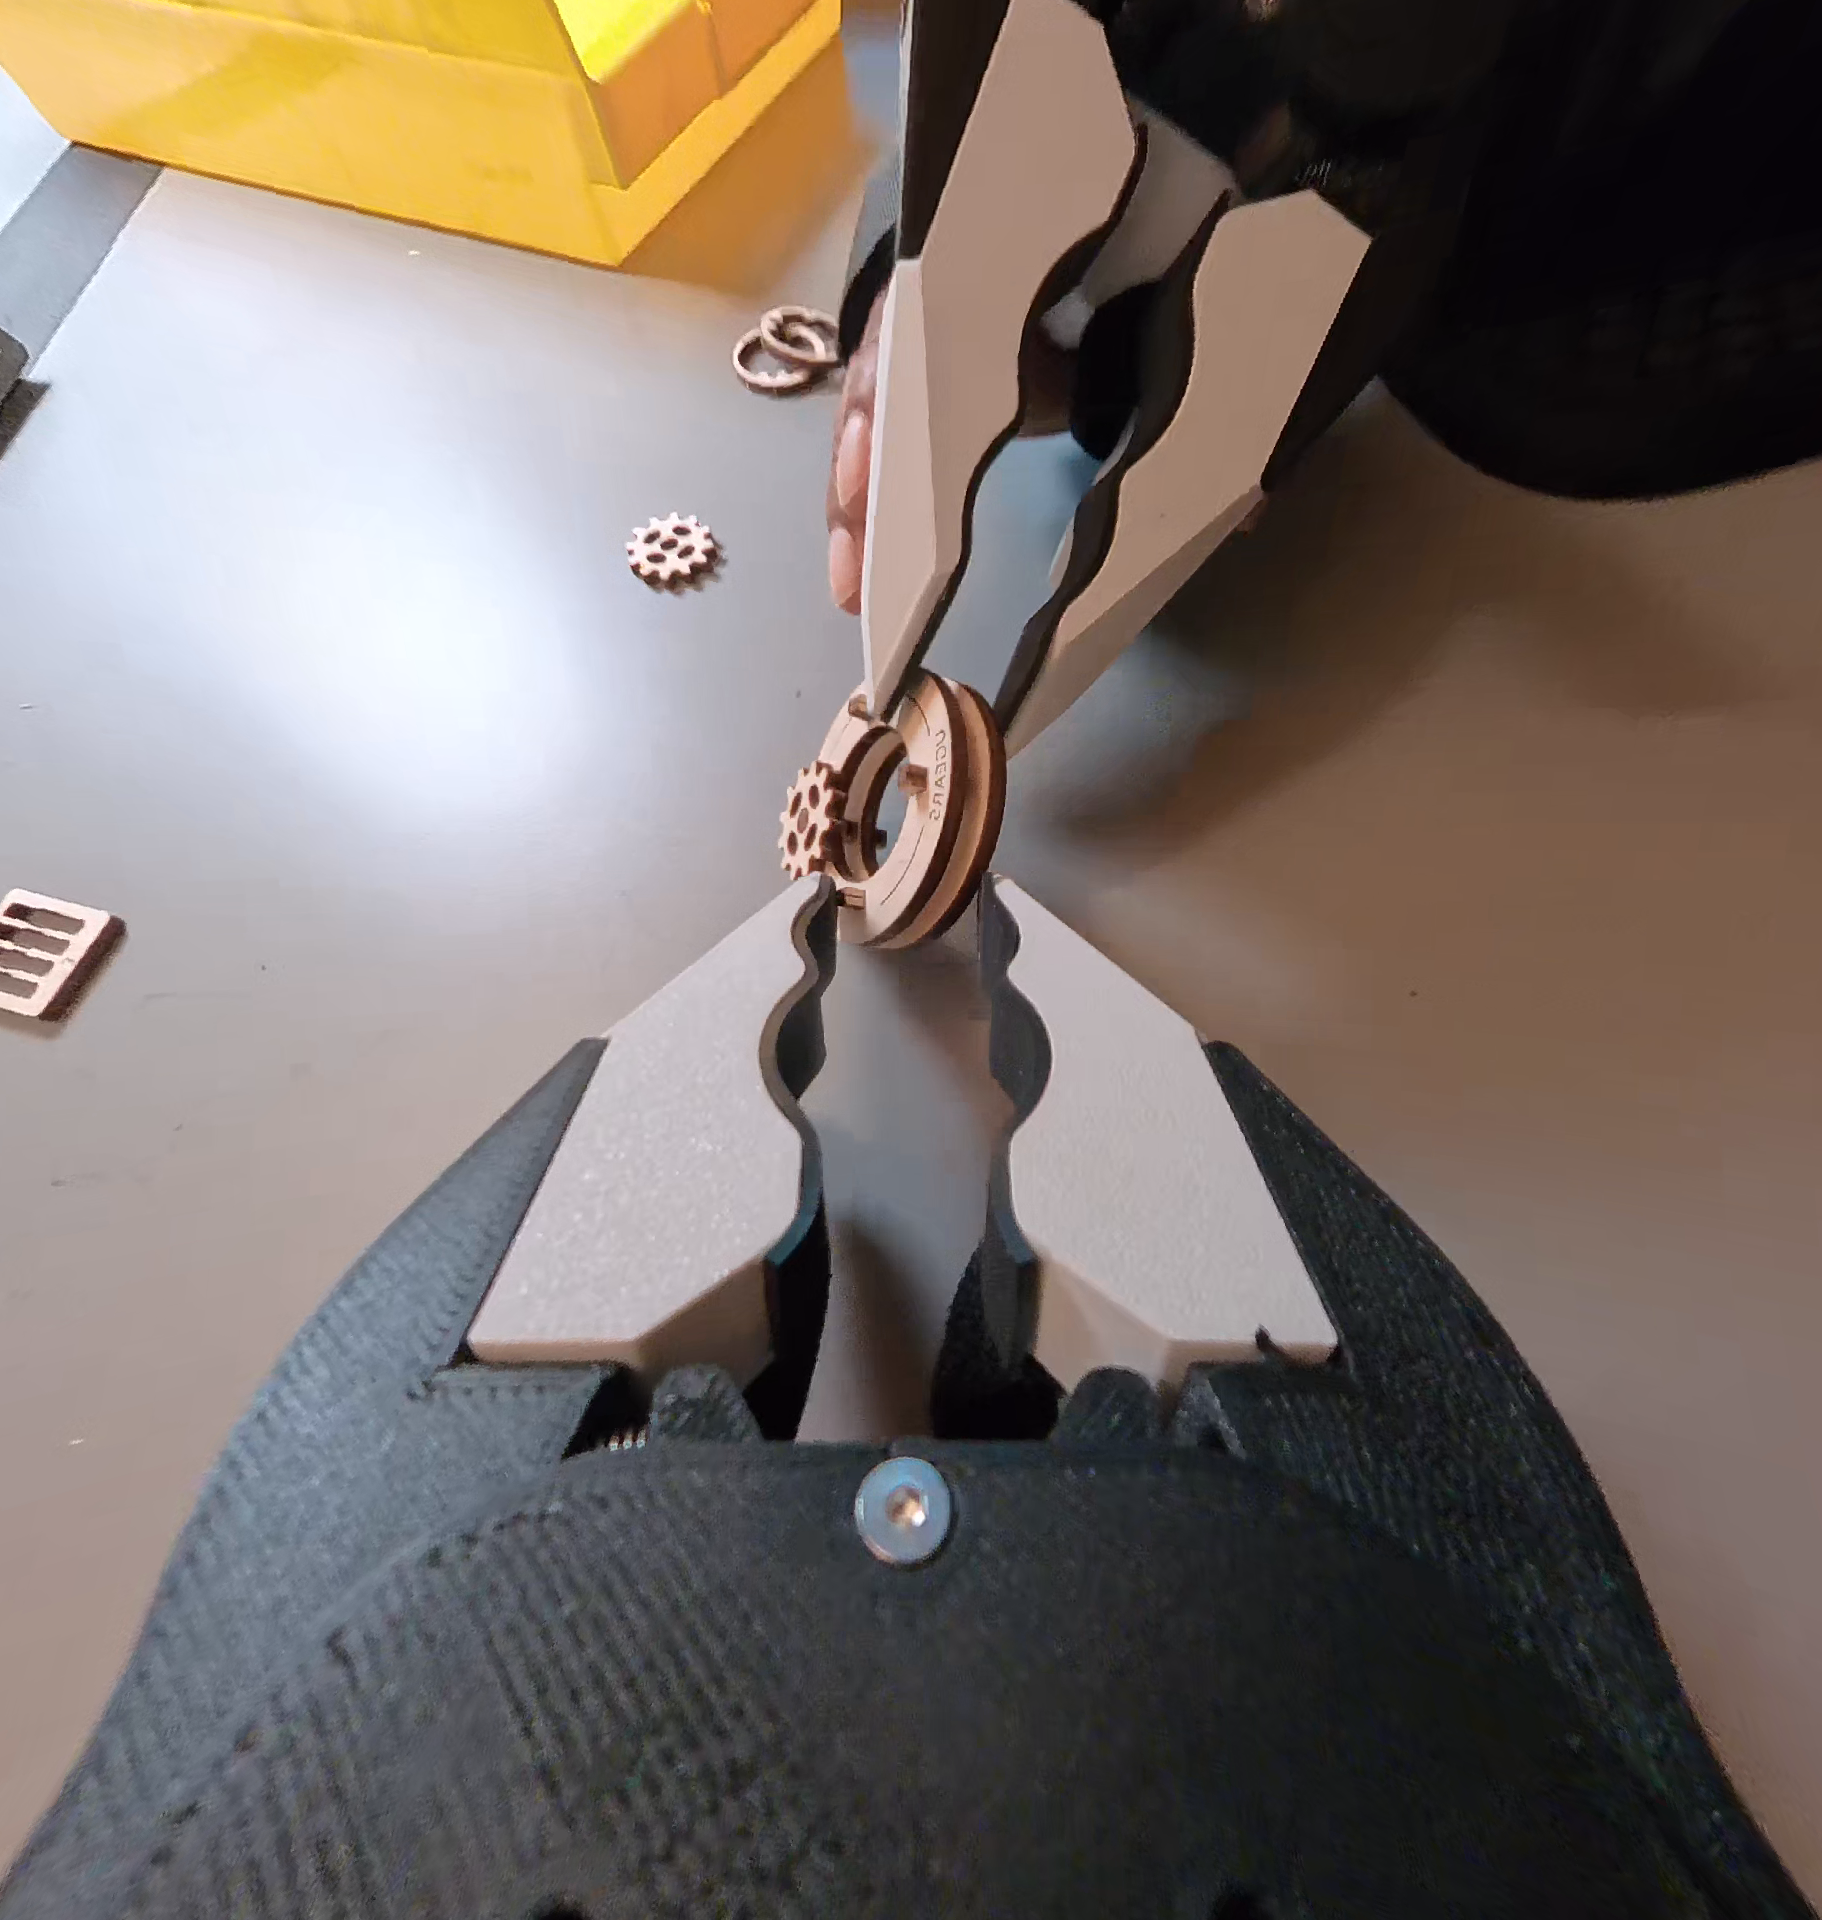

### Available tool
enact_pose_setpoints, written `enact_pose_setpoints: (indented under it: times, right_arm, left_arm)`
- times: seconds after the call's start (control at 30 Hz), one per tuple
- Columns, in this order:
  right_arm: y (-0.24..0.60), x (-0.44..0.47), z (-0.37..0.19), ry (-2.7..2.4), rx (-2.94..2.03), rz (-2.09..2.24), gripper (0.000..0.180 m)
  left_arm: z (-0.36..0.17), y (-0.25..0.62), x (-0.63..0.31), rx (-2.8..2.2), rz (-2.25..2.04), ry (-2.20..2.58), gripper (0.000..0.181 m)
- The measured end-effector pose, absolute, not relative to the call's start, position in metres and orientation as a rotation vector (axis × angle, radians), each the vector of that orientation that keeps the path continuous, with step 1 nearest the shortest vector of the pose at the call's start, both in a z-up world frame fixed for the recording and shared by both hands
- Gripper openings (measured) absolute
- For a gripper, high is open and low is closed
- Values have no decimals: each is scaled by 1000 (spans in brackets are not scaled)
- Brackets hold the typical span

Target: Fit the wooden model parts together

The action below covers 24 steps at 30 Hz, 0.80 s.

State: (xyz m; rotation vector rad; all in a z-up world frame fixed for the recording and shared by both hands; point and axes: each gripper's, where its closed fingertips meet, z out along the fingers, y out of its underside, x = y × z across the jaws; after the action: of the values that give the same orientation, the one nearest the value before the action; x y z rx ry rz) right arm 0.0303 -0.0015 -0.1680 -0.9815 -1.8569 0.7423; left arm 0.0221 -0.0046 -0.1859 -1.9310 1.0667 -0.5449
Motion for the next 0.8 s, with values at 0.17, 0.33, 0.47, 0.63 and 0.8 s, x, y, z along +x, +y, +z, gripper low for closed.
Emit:
enact_pose_setpoints:
  times: [0.17,0.33,0.47,0.63,0.8]
  right_arm:
    - [0,31,-153,-1772,-1086,935,14]
    - [-1,31,-142,-1707,-1166,1098,13]
    - [-2,32,-135,-1668,-1194,1200,12]
    - [-4,33,-131,-1665,-1170,1211,12]
    - [-9,34,-121,-1678,-1067,1104,11]
  left_arm:
    - [-169,-5,23,-1898,-681,972,24]
    - [-158,-6,23,-1875,-775,922,22]
    - [-153,-8,25,-1852,-812,912,19]
    - [-151,-9,26,-1822,-817,924,19]
    - [-147,-12,30,-1750,-842,934,19]
